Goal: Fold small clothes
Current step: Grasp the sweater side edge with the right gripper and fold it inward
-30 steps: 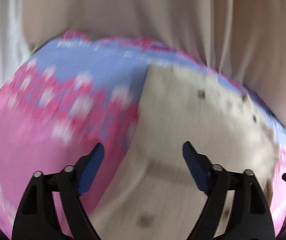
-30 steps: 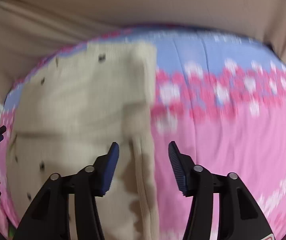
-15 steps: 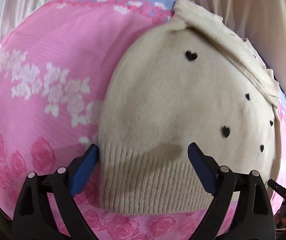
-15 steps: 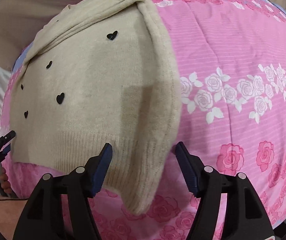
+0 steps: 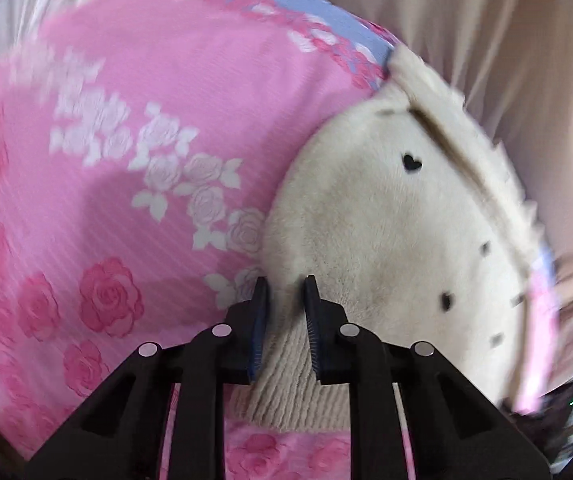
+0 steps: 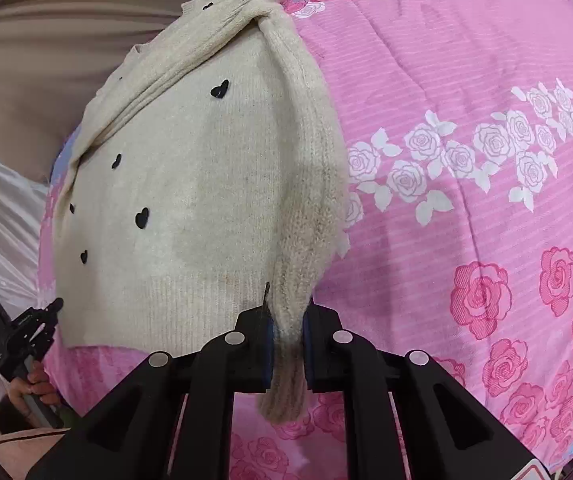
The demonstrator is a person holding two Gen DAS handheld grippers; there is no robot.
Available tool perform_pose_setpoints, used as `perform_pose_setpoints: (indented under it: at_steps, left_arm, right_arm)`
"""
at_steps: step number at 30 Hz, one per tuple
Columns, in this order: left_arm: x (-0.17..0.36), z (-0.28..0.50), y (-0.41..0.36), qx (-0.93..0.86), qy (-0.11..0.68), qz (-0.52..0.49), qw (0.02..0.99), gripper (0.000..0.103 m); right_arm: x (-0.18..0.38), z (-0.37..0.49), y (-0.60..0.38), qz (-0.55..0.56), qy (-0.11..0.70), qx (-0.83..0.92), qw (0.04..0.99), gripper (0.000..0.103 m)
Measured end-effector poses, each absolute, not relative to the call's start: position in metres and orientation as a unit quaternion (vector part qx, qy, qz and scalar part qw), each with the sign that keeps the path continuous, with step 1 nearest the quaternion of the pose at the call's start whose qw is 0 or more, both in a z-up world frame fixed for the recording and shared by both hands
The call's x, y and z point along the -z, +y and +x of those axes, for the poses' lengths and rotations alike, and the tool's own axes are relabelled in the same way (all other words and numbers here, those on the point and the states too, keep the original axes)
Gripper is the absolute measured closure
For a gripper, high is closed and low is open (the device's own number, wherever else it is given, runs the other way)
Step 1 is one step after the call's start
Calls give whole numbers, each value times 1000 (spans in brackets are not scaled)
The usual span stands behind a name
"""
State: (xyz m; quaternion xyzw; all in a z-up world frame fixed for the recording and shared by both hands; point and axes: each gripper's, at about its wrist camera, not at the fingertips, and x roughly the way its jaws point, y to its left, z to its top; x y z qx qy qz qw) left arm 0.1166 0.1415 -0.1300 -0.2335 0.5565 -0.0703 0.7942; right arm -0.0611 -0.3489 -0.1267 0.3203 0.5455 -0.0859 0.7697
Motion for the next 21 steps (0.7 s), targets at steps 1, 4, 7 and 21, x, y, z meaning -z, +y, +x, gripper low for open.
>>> perform_pose_setpoints:
  at_steps: [1, 4, 7, 21]
  left_arm:
    - [131, 117, 146, 77, 560, -242, 789, 85]
    - [128, 119, 143, 92, 562, -216, 793, 83]
    - [119, 116, 140, 64, 561, -181, 806, 59]
    - [128, 115, 112, 143, 596, -190, 767, 89]
  right_arm:
    - [127, -60, -348, 320, 548, 84, 768, 90]
    - [129, -59, -345, 330, 550, 86, 762, 86]
    - [128, -57, -339, 327, 550, 85, 763, 79]
    - [119, -55, -345, 362, 533, 82, 760, 94]
